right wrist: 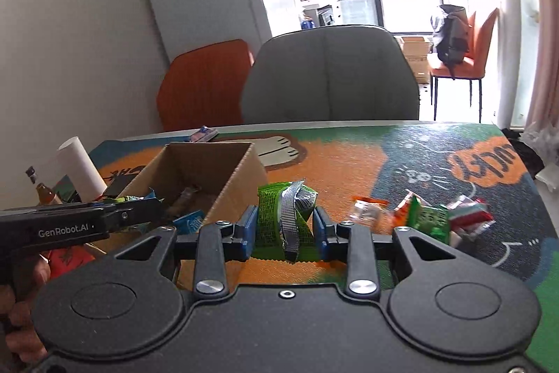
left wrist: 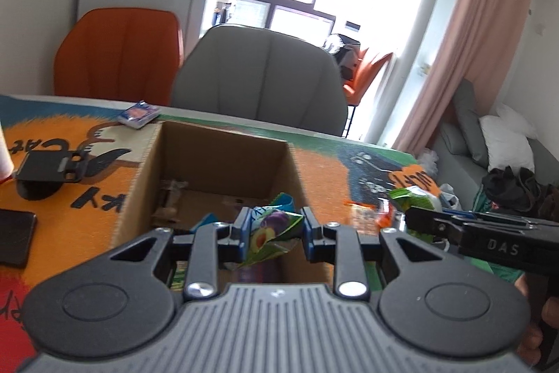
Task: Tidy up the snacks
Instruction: 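Carry both packs over the cardboard box and open both grippers to drop them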
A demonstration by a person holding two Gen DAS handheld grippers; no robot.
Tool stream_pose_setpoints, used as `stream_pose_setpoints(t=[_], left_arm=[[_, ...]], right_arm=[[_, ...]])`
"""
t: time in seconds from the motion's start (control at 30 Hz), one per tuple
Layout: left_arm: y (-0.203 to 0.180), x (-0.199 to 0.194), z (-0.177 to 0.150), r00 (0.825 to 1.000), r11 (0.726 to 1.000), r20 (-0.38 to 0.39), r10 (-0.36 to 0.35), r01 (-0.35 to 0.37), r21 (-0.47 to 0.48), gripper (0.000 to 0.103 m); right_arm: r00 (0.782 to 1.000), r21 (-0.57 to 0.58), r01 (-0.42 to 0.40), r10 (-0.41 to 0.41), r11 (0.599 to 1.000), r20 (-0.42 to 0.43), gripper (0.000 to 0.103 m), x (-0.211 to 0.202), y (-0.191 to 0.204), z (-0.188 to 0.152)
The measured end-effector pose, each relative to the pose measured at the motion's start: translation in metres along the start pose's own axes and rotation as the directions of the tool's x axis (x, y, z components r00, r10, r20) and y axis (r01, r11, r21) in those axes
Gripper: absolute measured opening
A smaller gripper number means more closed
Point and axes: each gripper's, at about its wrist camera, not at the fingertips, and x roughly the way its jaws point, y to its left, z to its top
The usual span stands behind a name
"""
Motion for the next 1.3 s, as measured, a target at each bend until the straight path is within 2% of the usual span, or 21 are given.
stream_pose_setpoints(t=[0.2,0.27,0.4,0.87,0.93,1.0,1.07,1.3], left_arm=[[0.021,0.008,0.001,0.999,0.999,-0.026,0.018,-0.019,-0.033,0.028],[0.025,0.009,0.002,1.0,0.999,-0.016,0.025,-0.026,-0.04,0.032],[0.025,0.005,0.002,0.998,0.998,0.01,0.059,-0.059,0.007,0.042],[0.064,-0.015,-0.001,0.996,0.992,0.014,0.093,-0.092,-0.084,0.057],[0.066,-0.018,-0.002,0.995,0.992,0.015,0.096,-0.094,-0.089,0.058],[0.068,-0.021,-0.002,0.995,0.991,0.016,0.096,-0.094,-0.091,0.06],[0.07,-0.022,-0.003,0.995,0.991,0.019,0.095,-0.093,-0.091,0.065],[0.072,-0.025,-0.002,0.996,0.991,0.03,0.086,-0.083,-0.108,0.081]], right_arm=[[1.0,-0.01,-0.009,0.009,1.0,-0.011,0.032,0.015,0.01,0.004],[1.0,-0.016,-0.015,0.015,1.0,-0.014,0.032,0.02,0.016,0.005],[0.999,-0.027,-0.029,0.029,0.999,-0.018,0.032,0.028,0.026,0.009],[0.991,-0.043,-0.132,0.13,0.99,-0.038,0.032,0.056,0.069,0.022],[0.986,-0.019,-0.165,0.164,0.986,-0.032,0.038,0.06,0.074,0.025],[0.98,0.007,-0.197,0.197,0.98,-0.023,0.056,0.062,0.077,0.028],[0.981,0.008,-0.195,0.195,0.981,-0.009,0.064,0.06,0.079,0.03],[0.988,0.014,-0.154,0.154,0.988,-0.025,0.074,0.054,0.073,0.024]])
